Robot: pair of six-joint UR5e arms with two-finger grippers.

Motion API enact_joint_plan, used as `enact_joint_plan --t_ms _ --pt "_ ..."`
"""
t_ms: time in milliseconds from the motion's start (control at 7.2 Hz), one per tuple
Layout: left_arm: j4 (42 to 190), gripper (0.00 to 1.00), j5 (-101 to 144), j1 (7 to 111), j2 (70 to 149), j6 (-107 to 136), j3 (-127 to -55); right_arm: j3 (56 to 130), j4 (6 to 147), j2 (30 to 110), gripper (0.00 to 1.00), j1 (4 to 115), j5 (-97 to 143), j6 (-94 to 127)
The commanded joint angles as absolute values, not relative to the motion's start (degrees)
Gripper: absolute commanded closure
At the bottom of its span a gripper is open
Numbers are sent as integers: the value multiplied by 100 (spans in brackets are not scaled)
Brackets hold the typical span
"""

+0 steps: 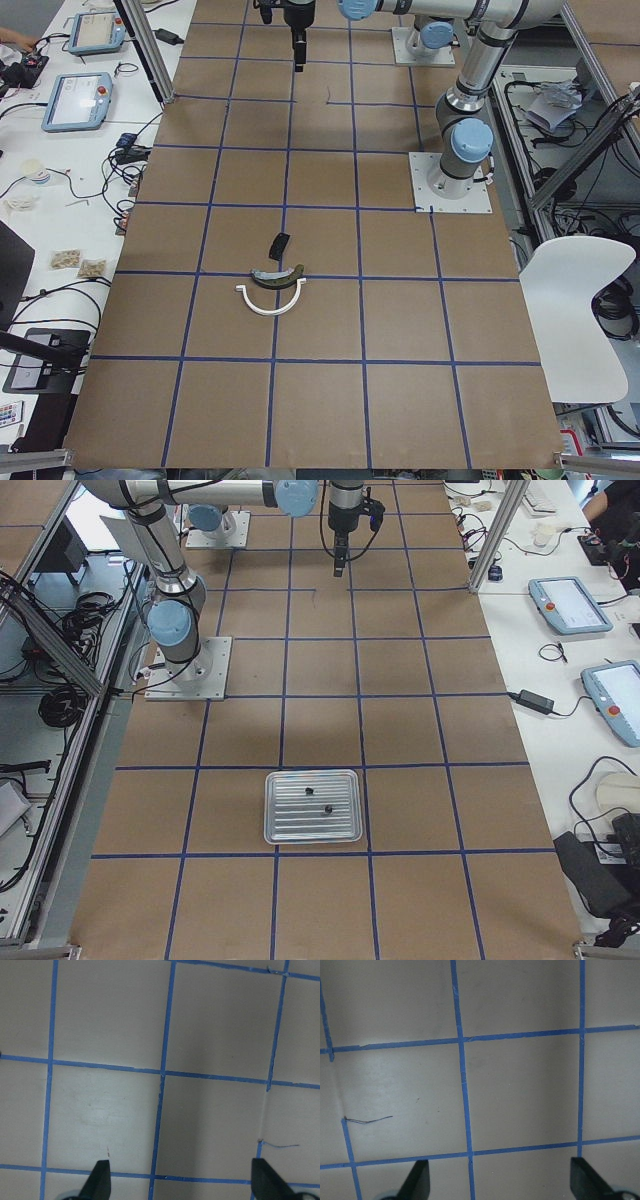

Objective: Place bearing gear from tray to pile

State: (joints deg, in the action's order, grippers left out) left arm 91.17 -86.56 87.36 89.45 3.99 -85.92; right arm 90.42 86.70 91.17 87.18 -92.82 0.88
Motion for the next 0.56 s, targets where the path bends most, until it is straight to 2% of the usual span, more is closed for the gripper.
enact_joint_plan --t_ms 0,278,417 --pt "9123 0 -8640 8762 8938 378 -8657 9035 8639 9088 0 8710 -9403 88" --pt "9053 0 -8640 8763 8825 361 -8885 9061 8683 9053 0 8335 -9483 -704" --pt "9044 0 -8640 8763 8859 378 -8877 9062 8666 9053 0 7601 -9597 -1486"
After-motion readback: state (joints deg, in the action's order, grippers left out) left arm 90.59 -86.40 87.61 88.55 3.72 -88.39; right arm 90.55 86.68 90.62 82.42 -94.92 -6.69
